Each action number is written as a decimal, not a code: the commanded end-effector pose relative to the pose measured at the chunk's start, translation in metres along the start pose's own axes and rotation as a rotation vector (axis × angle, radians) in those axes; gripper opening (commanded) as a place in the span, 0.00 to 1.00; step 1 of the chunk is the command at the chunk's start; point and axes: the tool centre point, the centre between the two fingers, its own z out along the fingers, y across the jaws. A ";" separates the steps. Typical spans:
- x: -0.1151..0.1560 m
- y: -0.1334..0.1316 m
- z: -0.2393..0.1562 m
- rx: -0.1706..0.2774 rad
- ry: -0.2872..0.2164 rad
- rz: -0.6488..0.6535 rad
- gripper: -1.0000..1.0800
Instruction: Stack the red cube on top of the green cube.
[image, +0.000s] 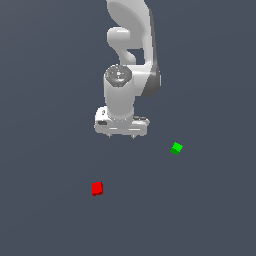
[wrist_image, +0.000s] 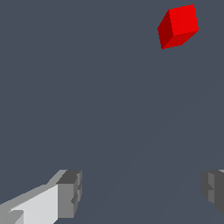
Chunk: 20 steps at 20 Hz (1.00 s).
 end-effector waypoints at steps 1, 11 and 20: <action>0.000 0.000 0.000 0.000 0.000 0.000 0.96; 0.018 0.012 0.008 0.001 0.004 -0.023 0.96; 0.059 0.037 0.027 0.004 0.013 -0.074 0.96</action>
